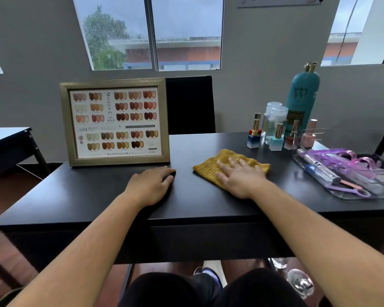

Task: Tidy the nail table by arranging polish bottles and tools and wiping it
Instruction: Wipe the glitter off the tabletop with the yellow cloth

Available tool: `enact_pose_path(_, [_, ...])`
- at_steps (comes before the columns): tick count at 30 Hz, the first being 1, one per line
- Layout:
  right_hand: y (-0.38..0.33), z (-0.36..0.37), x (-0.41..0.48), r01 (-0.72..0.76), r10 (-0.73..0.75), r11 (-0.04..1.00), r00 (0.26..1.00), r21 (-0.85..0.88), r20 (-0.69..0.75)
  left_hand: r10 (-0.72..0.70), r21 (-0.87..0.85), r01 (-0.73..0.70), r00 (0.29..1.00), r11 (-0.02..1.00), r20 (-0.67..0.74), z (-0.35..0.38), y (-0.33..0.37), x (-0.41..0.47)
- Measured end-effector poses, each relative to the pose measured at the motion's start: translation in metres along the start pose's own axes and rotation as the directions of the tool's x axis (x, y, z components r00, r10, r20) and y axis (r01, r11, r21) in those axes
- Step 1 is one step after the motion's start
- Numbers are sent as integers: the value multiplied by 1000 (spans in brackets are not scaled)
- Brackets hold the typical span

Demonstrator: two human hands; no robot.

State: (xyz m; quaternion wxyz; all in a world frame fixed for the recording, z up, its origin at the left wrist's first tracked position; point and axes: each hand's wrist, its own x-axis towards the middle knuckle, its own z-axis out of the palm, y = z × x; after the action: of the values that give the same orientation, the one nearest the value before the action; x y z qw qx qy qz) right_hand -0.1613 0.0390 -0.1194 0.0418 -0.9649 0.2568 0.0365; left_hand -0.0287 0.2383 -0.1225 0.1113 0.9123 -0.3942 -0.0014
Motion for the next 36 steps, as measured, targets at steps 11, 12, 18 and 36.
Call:
enact_pose_path(11, [65,0,-44,223,-228,972,972,70,61,5,-66,-3,1000,998,24,-6,0,2])
enact_pose_path(12, [74,-1,-44,122,-126,990,990,66,57,7,-71,-5,1000,997,27,-6,0,2])
enact_pose_path(18, [71,12,-55,-234,233,966,972,114,19,15,-81,-13,1000,997,20,-6,0,3])
enact_pose_path(36, [-41,3,-51,232,-211,959,968,164,-135,132,-268,-178,975,947,-179,-13,15,-7])
